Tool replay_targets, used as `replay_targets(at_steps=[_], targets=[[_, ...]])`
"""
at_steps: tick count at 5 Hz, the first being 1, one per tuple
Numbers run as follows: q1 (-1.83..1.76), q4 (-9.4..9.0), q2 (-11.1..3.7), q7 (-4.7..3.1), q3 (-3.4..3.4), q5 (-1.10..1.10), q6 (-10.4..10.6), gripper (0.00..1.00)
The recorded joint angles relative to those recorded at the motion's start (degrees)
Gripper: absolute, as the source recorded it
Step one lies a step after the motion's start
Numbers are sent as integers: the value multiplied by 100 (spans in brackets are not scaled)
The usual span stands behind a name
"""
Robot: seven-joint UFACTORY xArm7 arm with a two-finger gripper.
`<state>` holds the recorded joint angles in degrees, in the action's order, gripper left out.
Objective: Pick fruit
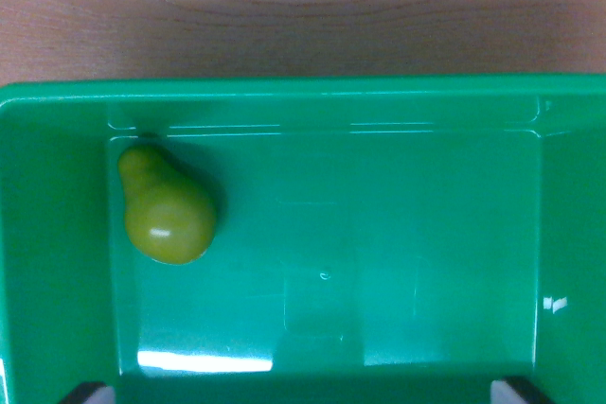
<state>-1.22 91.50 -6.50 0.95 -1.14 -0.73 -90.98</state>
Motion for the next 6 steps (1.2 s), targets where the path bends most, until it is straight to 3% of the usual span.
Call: replay_targets(at_steps=[3,4,5,6], targets=[[-16,-101,-42,-57,-15,-1,146,0],[-35,-220,-92,-124,-33,-3,319,0],[-35,-220,-92,-124,-33,-3,319,0],[-56,-355,-149,-199,-54,-4,515,0]])
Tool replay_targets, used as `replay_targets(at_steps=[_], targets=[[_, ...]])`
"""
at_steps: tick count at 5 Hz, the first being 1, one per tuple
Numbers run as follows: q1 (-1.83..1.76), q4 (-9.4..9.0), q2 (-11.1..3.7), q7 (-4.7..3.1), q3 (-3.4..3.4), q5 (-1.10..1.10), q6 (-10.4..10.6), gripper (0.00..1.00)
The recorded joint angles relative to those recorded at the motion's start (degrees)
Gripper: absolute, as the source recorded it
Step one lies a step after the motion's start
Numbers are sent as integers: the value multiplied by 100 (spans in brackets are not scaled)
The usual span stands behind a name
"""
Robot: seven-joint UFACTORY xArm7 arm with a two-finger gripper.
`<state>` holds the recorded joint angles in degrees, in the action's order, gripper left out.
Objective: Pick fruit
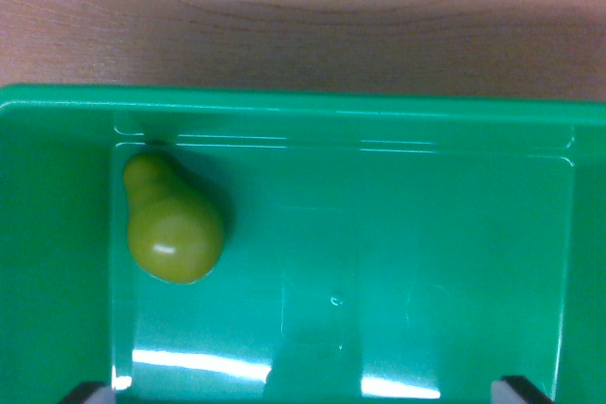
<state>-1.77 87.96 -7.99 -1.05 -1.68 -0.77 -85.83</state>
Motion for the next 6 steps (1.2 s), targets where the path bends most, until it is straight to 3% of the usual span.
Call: replay_targets(at_steps=[1,2,3,4,5,6], targets=[[0,0,0,0,0,0,0,0],[-23,-148,-62,-83,-22,-2,215,0],[-23,-148,-62,-83,-22,-2,215,0],[-48,-307,-129,-173,-46,-4,446,0],[-48,-307,-129,-173,-46,-4,446,0],[-75,-475,-199,-267,-72,-6,689,0]])
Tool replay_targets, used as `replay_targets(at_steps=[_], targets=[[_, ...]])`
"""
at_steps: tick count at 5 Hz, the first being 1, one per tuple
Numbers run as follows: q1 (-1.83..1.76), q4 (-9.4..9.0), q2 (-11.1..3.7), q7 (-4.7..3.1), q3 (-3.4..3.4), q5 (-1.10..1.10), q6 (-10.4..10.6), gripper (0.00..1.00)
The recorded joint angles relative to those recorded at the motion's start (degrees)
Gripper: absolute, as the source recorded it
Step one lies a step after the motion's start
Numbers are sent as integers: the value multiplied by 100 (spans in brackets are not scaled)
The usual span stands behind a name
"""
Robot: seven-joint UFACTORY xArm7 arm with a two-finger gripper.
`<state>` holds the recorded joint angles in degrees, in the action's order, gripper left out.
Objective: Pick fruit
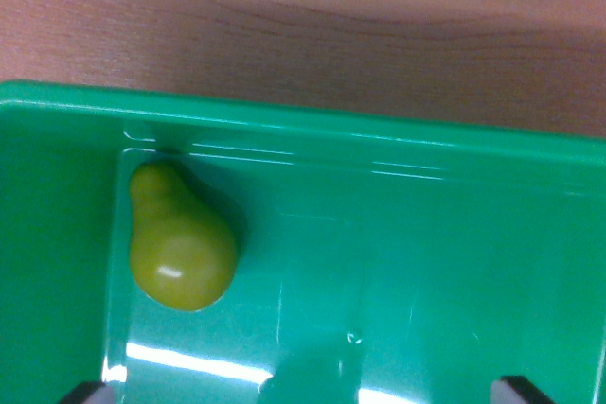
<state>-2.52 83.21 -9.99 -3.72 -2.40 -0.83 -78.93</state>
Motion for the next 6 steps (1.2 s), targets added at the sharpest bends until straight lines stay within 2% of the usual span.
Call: replay_targets(at_steps=[1,2,3,4,5,6], targets=[[0,0,0,0,0,0,0,0],[-27,-169,-71,-95,-26,-2,246,0],[-27,-169,-71,-95,-26,-2,246,0],[-55,-351,-147,-197,-53,-4,510,0],[-55,-351,-147,-197,-53,-4,510,0],[-84,-533,-224,-300,-81,-7,774,0]])
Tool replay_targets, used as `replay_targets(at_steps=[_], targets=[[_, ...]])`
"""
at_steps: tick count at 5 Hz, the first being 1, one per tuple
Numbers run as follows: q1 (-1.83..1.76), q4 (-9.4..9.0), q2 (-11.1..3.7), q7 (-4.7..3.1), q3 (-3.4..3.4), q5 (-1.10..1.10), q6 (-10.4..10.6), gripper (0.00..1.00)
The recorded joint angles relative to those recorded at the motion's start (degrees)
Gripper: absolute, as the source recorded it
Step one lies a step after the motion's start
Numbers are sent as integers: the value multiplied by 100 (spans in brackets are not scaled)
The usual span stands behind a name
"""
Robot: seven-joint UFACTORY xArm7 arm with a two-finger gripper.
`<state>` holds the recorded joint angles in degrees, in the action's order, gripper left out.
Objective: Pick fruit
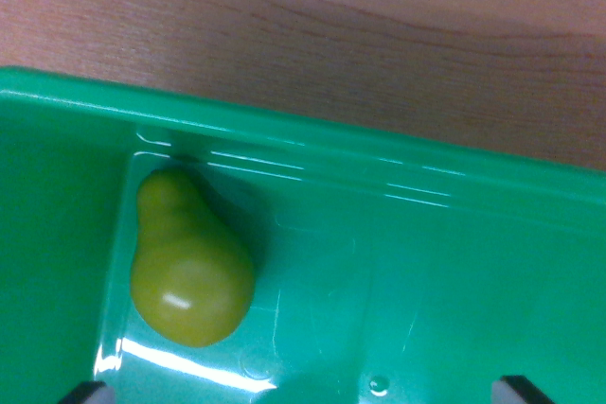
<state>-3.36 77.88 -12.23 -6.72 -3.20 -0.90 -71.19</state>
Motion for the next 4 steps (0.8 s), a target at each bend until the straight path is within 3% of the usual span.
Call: replay_targets(at_steps=[1,2,3,4], targets=[[0,0,0,0,0,0,0,0],[-29,-187,-79,-105,-28,-2,272,0],[-29,-187,-79,-105,-28,-2,272,0],[-59,-377,-158,-212,-57,-5,547,0]])
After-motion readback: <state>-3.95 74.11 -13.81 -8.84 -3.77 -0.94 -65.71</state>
